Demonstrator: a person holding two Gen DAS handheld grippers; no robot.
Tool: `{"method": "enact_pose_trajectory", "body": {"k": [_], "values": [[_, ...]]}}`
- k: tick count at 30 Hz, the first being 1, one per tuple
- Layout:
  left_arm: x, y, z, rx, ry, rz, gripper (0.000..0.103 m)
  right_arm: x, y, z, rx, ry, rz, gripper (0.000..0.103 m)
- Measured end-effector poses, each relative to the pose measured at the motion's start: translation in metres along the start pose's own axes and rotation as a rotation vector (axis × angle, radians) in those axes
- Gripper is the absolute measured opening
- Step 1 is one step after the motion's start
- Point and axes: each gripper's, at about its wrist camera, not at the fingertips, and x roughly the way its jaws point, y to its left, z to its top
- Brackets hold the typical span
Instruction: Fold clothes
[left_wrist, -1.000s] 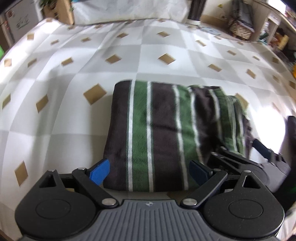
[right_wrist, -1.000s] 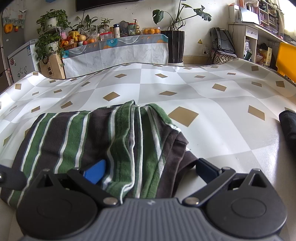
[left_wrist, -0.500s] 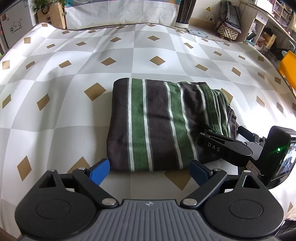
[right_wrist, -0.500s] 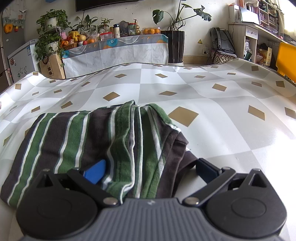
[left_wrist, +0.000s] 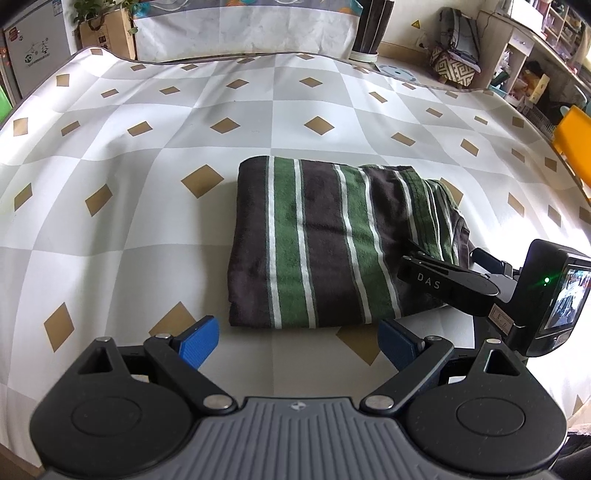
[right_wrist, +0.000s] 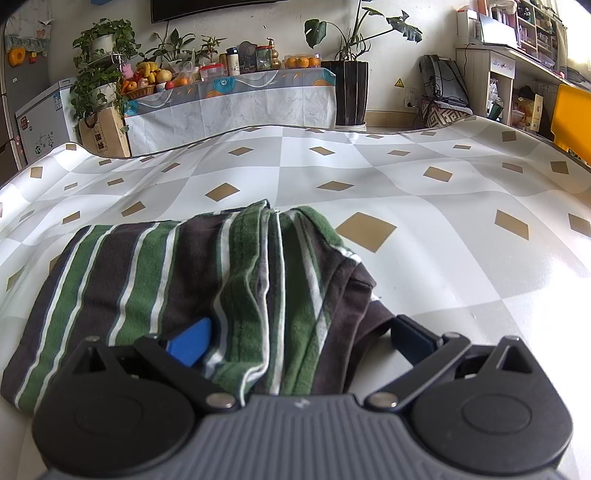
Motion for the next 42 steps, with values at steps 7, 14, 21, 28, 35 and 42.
{"method": "enact_pose_trajectory", "body": {"k": [7,14,21,28,35,42], "values": [[-0.003,0.003,-0.003,0.009,-0.006,0.018,0.093,0.0,0.0,0.0,0.0,0.0,0.0,0.103],[0.001,0.011,-0.004,-0.032,0.009,0.027,0.093,0.0,0.0,0.0,0.0,0.0,0.0,0.103],[0.001,0.01,-0.004,-0.029,0.009,0.025,0.093,0.0,0.0,0.0,0.0,0.0,0.0,0.103],[0.001,0.008,-0.004,-0.023,0.01,0.031,0.093,0.0,0.0,0.0,0.0,0.0,0.0,0.103],[0.004,0.007,-0.005,-0.017,0.017,0.041,0.093,0.0,0.0,0.0,0.0,0.0,0.0,0.103],[0.006,0.008,-0.007,-0.014,0.024,0.046,0.093,0.0,0.0,0.0,0.0,0.0,0.0,0.103]]}}
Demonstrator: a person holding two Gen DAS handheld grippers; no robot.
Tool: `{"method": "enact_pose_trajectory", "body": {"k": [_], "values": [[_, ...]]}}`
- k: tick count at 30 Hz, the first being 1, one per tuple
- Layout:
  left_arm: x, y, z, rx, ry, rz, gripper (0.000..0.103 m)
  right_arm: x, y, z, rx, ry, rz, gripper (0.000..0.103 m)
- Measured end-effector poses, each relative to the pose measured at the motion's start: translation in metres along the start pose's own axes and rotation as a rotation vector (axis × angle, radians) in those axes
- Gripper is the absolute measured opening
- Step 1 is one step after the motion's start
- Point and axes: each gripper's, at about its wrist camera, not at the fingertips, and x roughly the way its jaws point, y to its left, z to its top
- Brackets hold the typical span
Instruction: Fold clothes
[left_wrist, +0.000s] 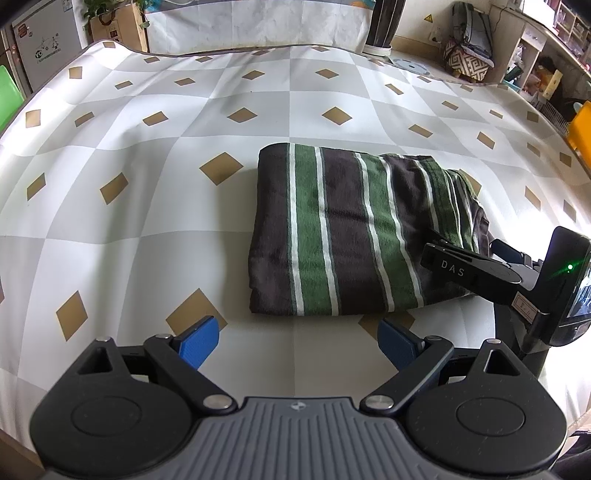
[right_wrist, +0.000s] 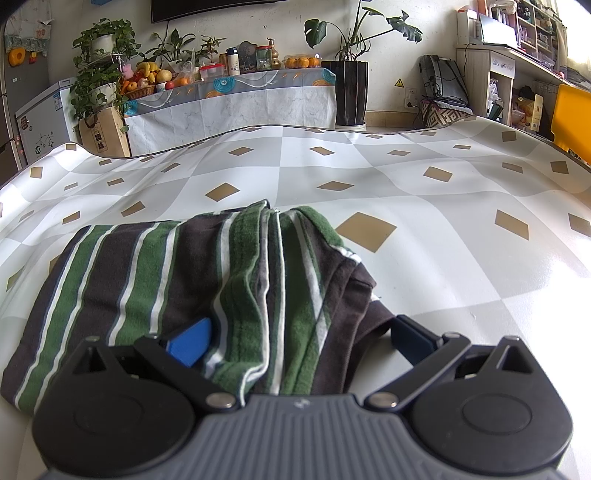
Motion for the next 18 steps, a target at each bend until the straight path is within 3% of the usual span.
{"method": "enact_pose_trajectory", "body": {"k": [18], "values": [[-0.0024,0.0004,0.001,-0.018,0.003,-0.036,0.093,0.0,-0.0001,0.0,0.0,0.0,0.0,0.103]]}}
